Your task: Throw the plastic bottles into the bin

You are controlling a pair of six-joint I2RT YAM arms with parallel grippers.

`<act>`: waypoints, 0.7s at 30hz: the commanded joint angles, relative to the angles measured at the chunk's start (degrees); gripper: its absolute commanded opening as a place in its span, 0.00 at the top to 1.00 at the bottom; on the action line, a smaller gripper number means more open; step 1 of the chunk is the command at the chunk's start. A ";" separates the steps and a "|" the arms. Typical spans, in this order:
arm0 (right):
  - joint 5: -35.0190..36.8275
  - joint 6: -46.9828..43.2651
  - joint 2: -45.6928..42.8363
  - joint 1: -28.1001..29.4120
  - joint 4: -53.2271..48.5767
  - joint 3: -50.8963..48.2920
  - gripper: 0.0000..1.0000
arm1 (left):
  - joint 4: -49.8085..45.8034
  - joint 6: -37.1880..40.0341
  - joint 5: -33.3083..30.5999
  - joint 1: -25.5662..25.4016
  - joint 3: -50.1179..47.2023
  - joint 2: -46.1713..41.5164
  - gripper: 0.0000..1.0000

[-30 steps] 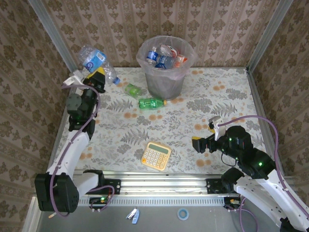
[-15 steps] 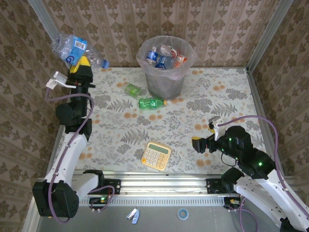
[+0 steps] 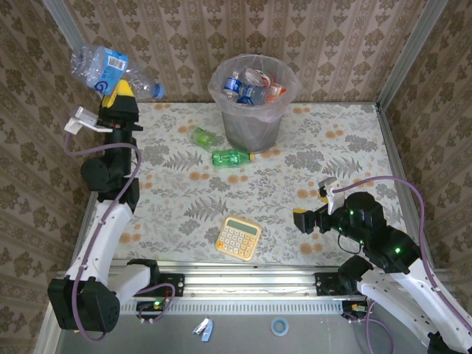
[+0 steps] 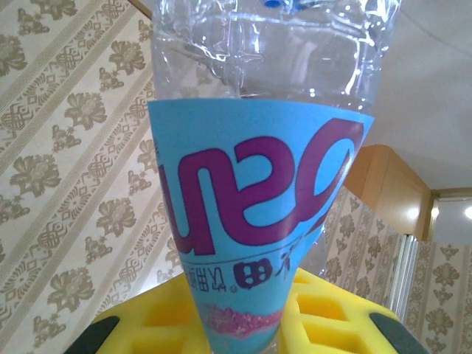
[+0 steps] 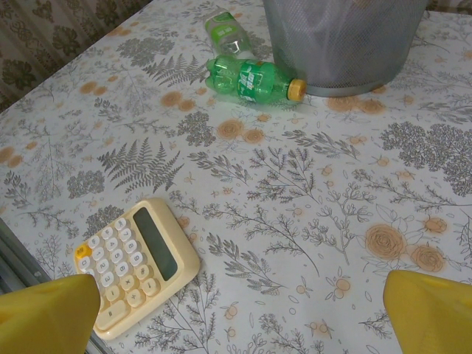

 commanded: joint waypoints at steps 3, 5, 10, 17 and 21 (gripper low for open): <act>1.03 0.51 -0.91 -0.12 -0.20 -0.55 0.00 | 3.21 0.90 0.59 -1.10 3.47 1.07 0.82; 1.03 0.48 -0.97 -0.12 -0.27 -0.53 0.00 | 3.30 1.12 0.69 -1.54 3.93 1.51 0.82; 0.94 0.46 -0.90 -0.12 -0.25 -0.55 0.00 | 3.30 2.39 0.54 -2.84 4.71 2.16 0.82; 0.96 0.46 -0.90 -0.12 -0.33 -0.46 0.00 | 2.91 3.59 0.77 -3.90 5.94 2.95 0.82; 1.04 0.46 -0.95 -0.12 -0.43 -0.42 0.00 | 1.67 5.15 1.05 -4.66 6.72 3.22 0.82</act>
